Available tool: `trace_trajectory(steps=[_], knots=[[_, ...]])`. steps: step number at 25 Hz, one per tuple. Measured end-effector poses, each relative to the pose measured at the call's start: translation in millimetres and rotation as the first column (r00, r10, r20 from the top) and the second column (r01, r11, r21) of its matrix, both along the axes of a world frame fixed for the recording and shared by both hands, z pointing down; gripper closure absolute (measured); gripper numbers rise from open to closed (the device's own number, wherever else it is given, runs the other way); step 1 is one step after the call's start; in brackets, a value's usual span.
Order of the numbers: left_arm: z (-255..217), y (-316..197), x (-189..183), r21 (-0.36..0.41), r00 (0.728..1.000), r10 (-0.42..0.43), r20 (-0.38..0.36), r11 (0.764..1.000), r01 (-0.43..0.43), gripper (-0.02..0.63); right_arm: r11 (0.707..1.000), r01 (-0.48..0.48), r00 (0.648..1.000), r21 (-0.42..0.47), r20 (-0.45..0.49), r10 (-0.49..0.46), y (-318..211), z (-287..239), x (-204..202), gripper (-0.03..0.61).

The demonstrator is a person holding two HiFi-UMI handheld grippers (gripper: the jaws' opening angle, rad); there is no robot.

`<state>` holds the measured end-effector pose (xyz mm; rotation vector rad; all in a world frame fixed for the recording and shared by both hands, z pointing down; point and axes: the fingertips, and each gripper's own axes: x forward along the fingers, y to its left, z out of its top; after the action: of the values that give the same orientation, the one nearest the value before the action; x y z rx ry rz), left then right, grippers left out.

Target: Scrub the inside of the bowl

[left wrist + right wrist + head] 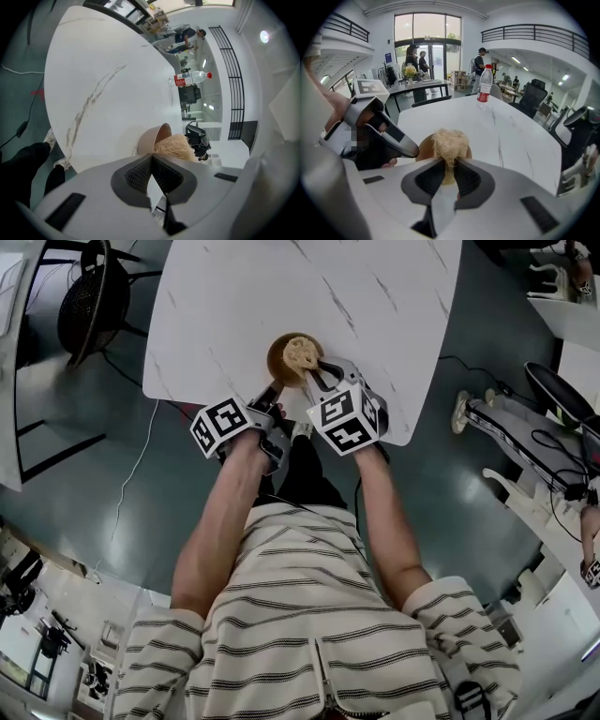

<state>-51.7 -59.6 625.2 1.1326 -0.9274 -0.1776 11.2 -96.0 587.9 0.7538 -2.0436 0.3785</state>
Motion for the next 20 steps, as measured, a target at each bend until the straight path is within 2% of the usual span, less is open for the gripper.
trace_trajectory(steps=[5, 11, 13, 17, 20], knots=[[-1, -1, 1, 0.009, 1.0, 0.009, -0.005, 1.0, -0.009, 0.607, 0.997, -0.075, 0.996, 0.03, 0.042, 0.074, -10, -9, 0, 0.511], [-5, -6, -3, 0.035, 1.0, -0.001, 0.007, 0.999, 0.0, 0.6, 0.989, -0.143, 0.982, 0.05, 0.135, 0.135, -18, -30, -2, 0.511], [-6, -7, -3, 0.047, 1.0, -0.005, 0.01, 0.999, 0.005, 0.541, 0.984, -0.171, 0.973, 0.051, 0.164, 0.161, -20, -36, 0, 0.511], [-8, -3, 1, 0.061, 1.0, -0.011, 0.009, 0.998, 0.011, 0.512, 0.974, -0.227, 0.95, 0.026, 0.228, 0.215, -16, -47, 8, 0.511], [-17, -4, -15, 0.09, 0.998, -0.012, 0.06, 0.996, 0.006, 0.508, 0.961, -0.276, 0.922, 0.025, 0.291, 0.257, -18, -61, 5, 0.511]])
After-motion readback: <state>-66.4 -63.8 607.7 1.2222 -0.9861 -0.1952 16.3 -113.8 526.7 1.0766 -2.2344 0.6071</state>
